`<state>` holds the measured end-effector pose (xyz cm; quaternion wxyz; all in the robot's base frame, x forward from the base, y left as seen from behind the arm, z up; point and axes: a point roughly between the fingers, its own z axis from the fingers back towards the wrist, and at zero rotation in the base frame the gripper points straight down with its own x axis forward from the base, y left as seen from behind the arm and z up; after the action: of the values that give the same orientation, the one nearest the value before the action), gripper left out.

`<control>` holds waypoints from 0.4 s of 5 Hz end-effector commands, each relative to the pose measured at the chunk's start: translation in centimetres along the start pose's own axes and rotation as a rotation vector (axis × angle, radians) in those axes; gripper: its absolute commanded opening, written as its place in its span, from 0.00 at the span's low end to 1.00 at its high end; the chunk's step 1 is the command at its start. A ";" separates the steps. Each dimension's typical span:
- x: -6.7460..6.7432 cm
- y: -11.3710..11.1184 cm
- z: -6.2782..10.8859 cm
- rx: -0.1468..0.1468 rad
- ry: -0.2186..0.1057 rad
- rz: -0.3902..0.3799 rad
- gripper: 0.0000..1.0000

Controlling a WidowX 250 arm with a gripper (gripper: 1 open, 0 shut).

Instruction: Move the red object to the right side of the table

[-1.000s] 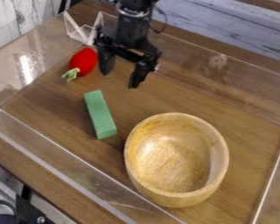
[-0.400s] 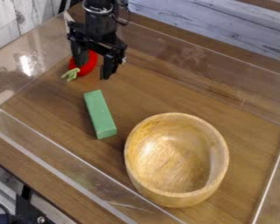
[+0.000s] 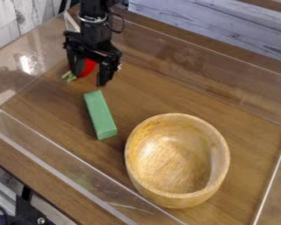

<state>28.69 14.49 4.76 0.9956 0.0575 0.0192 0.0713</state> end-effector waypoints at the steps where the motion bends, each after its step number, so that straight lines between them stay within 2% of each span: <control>1: -0.1 0.7 1.5 0.005 -0.044 0.058 1.00; 2: 0.7 1.7 2.2 -0.011 -0.047 0.125 1.00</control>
<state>28.59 15.51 5.50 0.9910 0.0459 0.0172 0.1249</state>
